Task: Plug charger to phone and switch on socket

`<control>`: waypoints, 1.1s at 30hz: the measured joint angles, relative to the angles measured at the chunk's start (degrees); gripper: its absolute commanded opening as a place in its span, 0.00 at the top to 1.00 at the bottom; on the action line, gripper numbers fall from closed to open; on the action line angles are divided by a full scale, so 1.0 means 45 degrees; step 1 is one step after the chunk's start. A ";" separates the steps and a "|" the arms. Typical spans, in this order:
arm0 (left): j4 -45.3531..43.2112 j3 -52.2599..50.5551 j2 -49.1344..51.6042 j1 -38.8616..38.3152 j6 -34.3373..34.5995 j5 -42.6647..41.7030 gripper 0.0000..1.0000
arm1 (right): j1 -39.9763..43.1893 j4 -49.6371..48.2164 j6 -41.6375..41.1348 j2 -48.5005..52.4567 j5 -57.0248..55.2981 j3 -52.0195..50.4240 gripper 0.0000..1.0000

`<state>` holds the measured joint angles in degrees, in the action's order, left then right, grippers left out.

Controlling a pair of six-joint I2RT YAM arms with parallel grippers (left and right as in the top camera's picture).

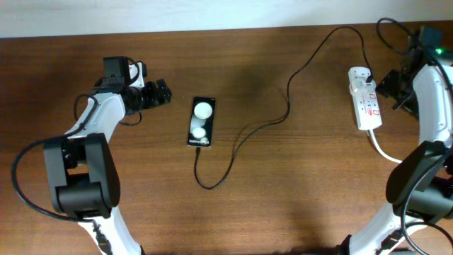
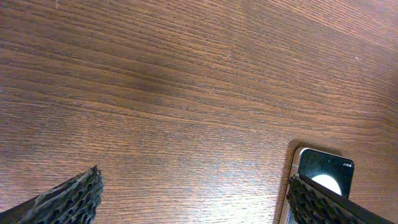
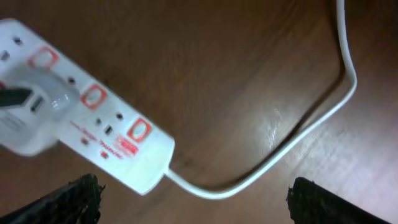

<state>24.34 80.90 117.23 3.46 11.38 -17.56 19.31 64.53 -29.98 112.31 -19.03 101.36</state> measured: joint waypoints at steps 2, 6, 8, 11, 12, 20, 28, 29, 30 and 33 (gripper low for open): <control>0.0000 0.0000 0.0000 0.0000 0.0000 0.0000 0.01 | 0.0024 -0.0593 0.0005 0.0010 0.0005 0.0000 0.01; 0.0000 0.0000 0.0000 0.0000 0.0000 0.0000 0.01 | 0.0024 -0.1545 -0.0005 0.0486 0.0000 0.0000 0.01; 0.0000 0.0000 0.0000 0.0000 0.0000 0.0000 0.01 | 0.0024 -0.1836 0.0005 0.1175 0.0005 0.0000 0.01; 0.0000 0.0000 0.0000 0.0000 0.0000 0.0000 0.01 | 0.0024 -0.2079 -0.0005 0.2288 0.0005 -0.0005 0.01; 0.0005 0.0000 0.0000 0.0000 0.0000 0.0000 0.01 | 0.0024 -0.2157 0.0000 0.2540 0.0005 -0.0005 0.01; 0.0005 0.0000 0.0000 0.0000 0.0000 0.0000 0.01 | 0.0049 -0.3283 -0.0024 0.3560 -0.0044 0.0000 0.01; 0.0005 0.0000 0.0000 0.0000 0.0000 0.0000 0.01 | 0.0296 -0.3779 0.0121 0.3701 0.0559 0.0010 0.01; 0.0005 0.0000 0.0000 0.0000 0.0000 0.0000 0.01 | 0.0408 -0.3779 0.0301 0.3701 0.0928 0.0024 0.01; 0.0000 0.0000 0.0000 0.0000 0.0000 0.0000 0.01 | 0.0491 -0.3774 0.0384 0.3701 0.1122 0.0024 0.02; 0.0005 0.0000 0.0000 0.0000 0.0000 0.0000 0.01 | 0.0539 -0.3497 0.0622 0.3701 0.1739 0.0194 0.01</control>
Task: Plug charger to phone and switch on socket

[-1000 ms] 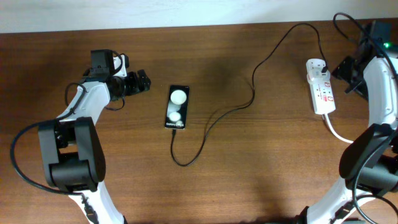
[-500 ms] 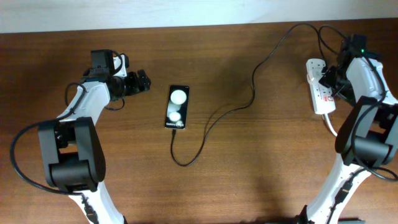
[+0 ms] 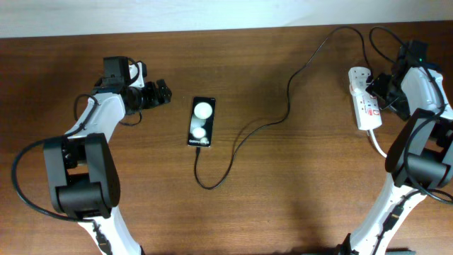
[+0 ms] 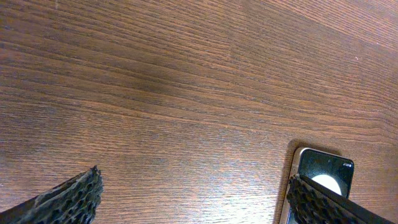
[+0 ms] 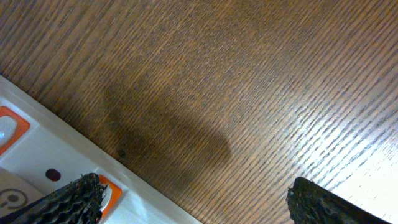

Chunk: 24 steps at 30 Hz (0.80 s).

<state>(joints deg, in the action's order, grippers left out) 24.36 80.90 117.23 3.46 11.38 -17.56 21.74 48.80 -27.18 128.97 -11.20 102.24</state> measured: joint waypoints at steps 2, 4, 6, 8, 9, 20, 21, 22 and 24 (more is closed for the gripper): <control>0.0000 0.0000 0.0000 0.0000 0.0000 0.0005 0.01 | 0.0000 0.0053 0.0165 0.0000 0.0039 0.0049 0.01; 0.0000 0.0000 0.0000 0.0000 0.0000 0.0000 0.01 | 0.0000 0.0141 0.0345 0.0000 0.0073 0.0078 0.01; 0.0000 0.0000 0.0000 0.0000 0.0000 0.0000 0.01 | 0.0000 0.0233 0.0384 -0.0005 0.0107 0.0131 0.01; 0.0000 0.0000 0.0000 0.0000 0.0000 0.0005 0.01 | 0.0000 0.0277 0.0403 0.0000 0.0136 0.0146 0.01; 0.0000 0.0000 0.0000 0.0000 0.0000 0.0000 0.01 | 0.0000 0.0335 0.0413 0.0000 0.0151 0.0165 0.01; 0.0000 0.0000 0.0000 0.0000 0.0000 0.0000 0.01 | -0.0005 0.0913 0.0457 -0.0083 0.0471 0.0199 0.01; 0.0000 0.0000 0.0000 0.0000 0.0000 0.0000 0.01 | -0.0005 0.0913 0.0461 -0.0087 0.0471 0.0194 0.01; 0.0000 0.0000 0.0000 0.0000 0.0000 0.0000 0.01 | -0.0005 0.0913 0.0466 -0.0087 0.0476 0.0194 0.01; 0.0000 0.0000 0.0000 0.0000 0.0000 0.0000 0.01 | -0.0005 0.0899 0.0466 -0.0087 0.0471 0.0185 0.01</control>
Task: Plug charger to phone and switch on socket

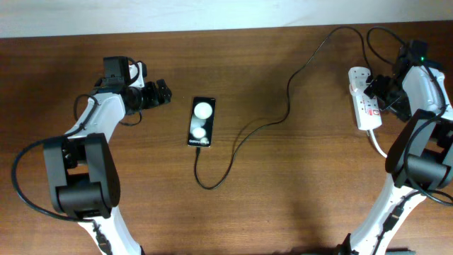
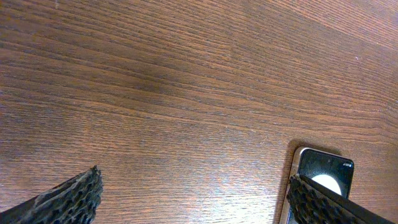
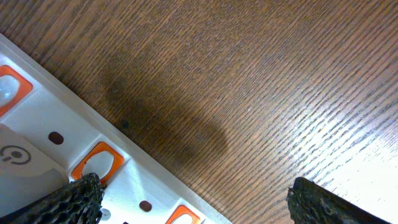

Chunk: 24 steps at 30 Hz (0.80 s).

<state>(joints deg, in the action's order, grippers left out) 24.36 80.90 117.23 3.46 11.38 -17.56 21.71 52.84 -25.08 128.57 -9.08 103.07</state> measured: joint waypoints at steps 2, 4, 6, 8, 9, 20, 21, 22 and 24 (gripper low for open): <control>0.0000 0.0000 0.0000 0.0000 0.0000 0.0000 0.01 | 0.0000 -0.0010 -0.0005 0.0000 0.0000 0.0000 0.01; 0.0000 0.0000 0.0000 0.0000 0.0000 0.0000 0.01 | 0.0024 -0.0024 -0.0010 0.0000 0.0005 0.0000 0.01; 0.0000 0.0000 0.0000 0.0000 0.0000 0.0000 0.01 | 0.0058 -0.0039 -0.0199 0.0000 0.0053 -0.0024 0.01; 0.0000 0.0000 0.0000 0.0000 0.0000 0.0000 0.01 | 0.0165 -0.0228 -0.0238 -0.0010 0.0233 -0.0083 0.01; -0.0005 0.0000 0.0000 -0.0005 0.0000 0.0005 0.01 | 0.0214 -0.0321 -0.0233 -0.0010 0.0311 -0.0126 0.01; 0.0000 0.0000 0.0000 0.0000 0.0000 0.0000 0.01 | 0.0520 -0.1044 0.0121 0.0044 0.1127 -0.0238 0.01; 0.0000 0.0000 0.0000 0.0000 0.0000 0.0005 0.01 | 0.0529 -0.1010 0.0141 0.0044 0.1151 -0.0238 0.01; 0.0000 0.0000 0.0000 0.0000 0.0000 0.0000 0.01 | 0.0529 -0.0952 0.0155 0.0044 0.1195 -0.0238 0.02; 0.0000 0.0000 0.0000 0.0000 0.0000 0.0000 0.01 | 0.0539 -0.0826 0.0146 0.0039 0.1282 -0.0223 0.01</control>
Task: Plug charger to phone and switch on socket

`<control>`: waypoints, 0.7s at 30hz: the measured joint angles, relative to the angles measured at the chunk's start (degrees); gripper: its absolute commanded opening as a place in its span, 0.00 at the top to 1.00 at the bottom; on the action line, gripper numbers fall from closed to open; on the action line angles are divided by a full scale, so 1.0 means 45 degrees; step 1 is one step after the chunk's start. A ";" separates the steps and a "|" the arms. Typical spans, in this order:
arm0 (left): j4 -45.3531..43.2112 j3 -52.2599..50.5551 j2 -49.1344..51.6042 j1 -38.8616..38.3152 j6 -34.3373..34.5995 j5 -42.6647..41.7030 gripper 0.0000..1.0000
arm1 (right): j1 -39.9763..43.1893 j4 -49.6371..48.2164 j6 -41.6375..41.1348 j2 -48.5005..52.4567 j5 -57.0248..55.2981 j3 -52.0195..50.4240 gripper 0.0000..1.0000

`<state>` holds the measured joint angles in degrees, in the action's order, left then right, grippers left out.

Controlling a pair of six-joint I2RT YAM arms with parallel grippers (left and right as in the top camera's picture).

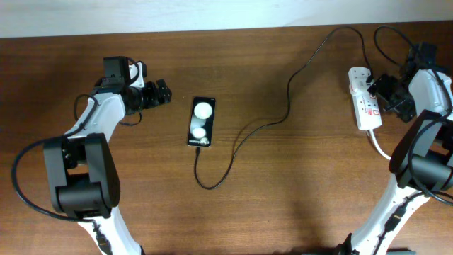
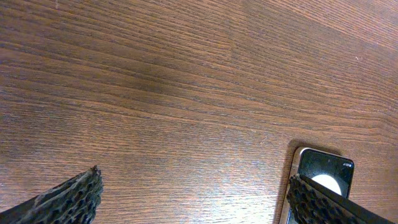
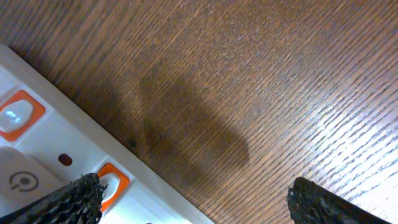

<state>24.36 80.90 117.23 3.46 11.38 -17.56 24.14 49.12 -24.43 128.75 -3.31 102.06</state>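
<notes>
A black phone point(image 1: 201, 121) lies face up left of the table's middle, its top corner also showing in the left wrist view point(image 2: 323, 171). A thin black cable point(image 1: 263, 125) runs from the phone's near end in a loop to the white charger plug point(image 1: 359, 79) seated in the white power strip point(image 1: 365, 103) at the right. Orange-rimmed switches point(image 3: 18, 115) show on the strip. My right gripper point(image 3: 193, 199) is open at the strip's right edge, its left finger over a switch. My left gripper point(image 1: 157, 93) is open just left of the phone.
The strip's white mains lead point(image 1: 382, 150) trails toward the near right edge. Bare dark wood point(image 1: 283, 198) fills the table between the arms. Black cables point(image 1: 386, 32) hang around the right arm at the far right corner.
My right gripper has shifted slightly along the strip's edge; its left finger still sits over an orange switch. The left arm, phone and cable have not moved.
The phone lay with the cable at its near end throughout, my left gripper open beside it. My right gripper first hung above the strip's near end, then sat low at its right edge, where it stays over the switches.
</notes>
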 measured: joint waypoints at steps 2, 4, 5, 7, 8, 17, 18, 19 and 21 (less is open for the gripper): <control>0.0000 0.0000 0.0000 0.0000 0.0000 0.0000 0.01 | 0.0005 0.0223 0.0019 -0.0005 0.0136 0.0015 0.01; 0.0000 0.0000 0.0000 0.0000 0.0000 0.0000 0.01 | 0.0010 0.0393 0.0053 -0.0039 0.0282 0.0010 0.01; 0.0000 0.0000 0.0000 0.0000 0.0000 0.0000 0.01 | 0.0010 0.0398 0.0049 -0.0044 0.0287 0.0010 0.01; 0.0000 0.0000 0.0000 0.0000 0.0000 0.0000 0.01 | 0.0010 0.0398 0.0053 -0.0044 0.0287 0.0010 0.01; 0.0000 0.0000 0.0000 0.0000 0.0000 0.0000 0.01 | 0.0010 0.0398 0.0044 -0.0044 0.0282 0.0010 0.01; 0.0000 0.0000 0.0000 0.0000 0.0000 0.0000 0.01 | -0.0709 0.2336 0.3546 -0.0520 0.1151 0.0083 0.01; 0.0000 0.0000 0.0000 0.0000 0.0000 0.0000 0.01 | -0.0792 0.2336 0.3774 -0.0714 0.1146 0.0083 0.01; 0.0000 0.0000 0.0000 0.0000 0.0000 0.0000 0.01 | -0.0855 0.2336 0.3876 -0.0835 0.1146 0.0083 0.01; 0.0000 0.0000 0.0000 0.0000 0.0000 0.0000 0.01 | -0.0981 0.2336 0.4129 -0.1054 0.1146 0.0083 0.01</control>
<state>24.36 80.90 117.23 3.46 11.38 -17.56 19.73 59.64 -5.85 124.01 1.85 102.43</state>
